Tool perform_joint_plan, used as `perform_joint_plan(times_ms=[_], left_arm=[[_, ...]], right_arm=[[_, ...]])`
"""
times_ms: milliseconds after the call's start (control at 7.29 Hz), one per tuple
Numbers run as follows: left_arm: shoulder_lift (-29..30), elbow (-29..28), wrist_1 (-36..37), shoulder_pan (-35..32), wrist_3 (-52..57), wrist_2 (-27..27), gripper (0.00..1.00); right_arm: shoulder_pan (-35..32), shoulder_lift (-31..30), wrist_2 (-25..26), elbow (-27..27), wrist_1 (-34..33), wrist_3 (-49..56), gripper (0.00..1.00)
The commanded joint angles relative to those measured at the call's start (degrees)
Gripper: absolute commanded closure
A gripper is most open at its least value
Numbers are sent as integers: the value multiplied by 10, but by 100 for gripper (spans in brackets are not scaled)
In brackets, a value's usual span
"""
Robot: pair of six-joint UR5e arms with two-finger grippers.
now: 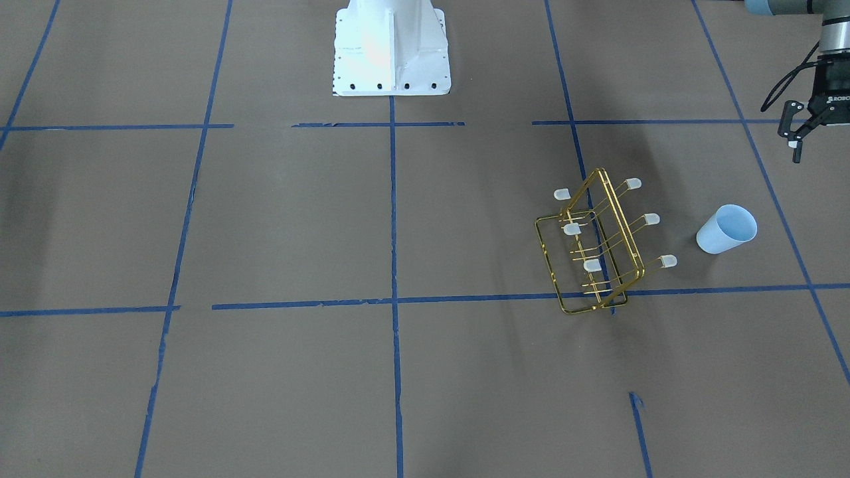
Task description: Hang cup on cup holder
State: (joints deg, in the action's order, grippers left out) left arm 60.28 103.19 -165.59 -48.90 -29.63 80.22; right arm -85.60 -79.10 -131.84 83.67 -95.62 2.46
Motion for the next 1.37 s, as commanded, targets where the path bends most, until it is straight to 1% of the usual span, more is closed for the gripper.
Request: perform_joint_plan(times_ms=[0,137,275,412,549,824,961,1098,1235], left_arm=[[-8,-18,-29,91,-137,-55,0],[-8,-34,-35,140,-218,-100,0],[-7,-57,-43,182,-250,-160,1],[-3,-82,-60,236,-333,-216,1],[11,-97,-67,270,-358,-267,1],[61,-141,-82,317,-394,-330,1],[62,-143,-82,355,-393,-355,1],[67,-163,-82,378,-391,-379,1],[76,-164,-83,377,-388,-387,1]], right_arm=[[0,0,0,-1,0,0,0],[0,0,0,0,0,0,0],[0,0,0,0,0,1,0],[0,0,0,0,0,0,0],[0,0,0,0,0,1,0],[0,0,0,0,0,1,0],[0,0,0,0,0,0,0],[0,0,0,0,0,1,0],[0,0,0,0,0,0,0]])
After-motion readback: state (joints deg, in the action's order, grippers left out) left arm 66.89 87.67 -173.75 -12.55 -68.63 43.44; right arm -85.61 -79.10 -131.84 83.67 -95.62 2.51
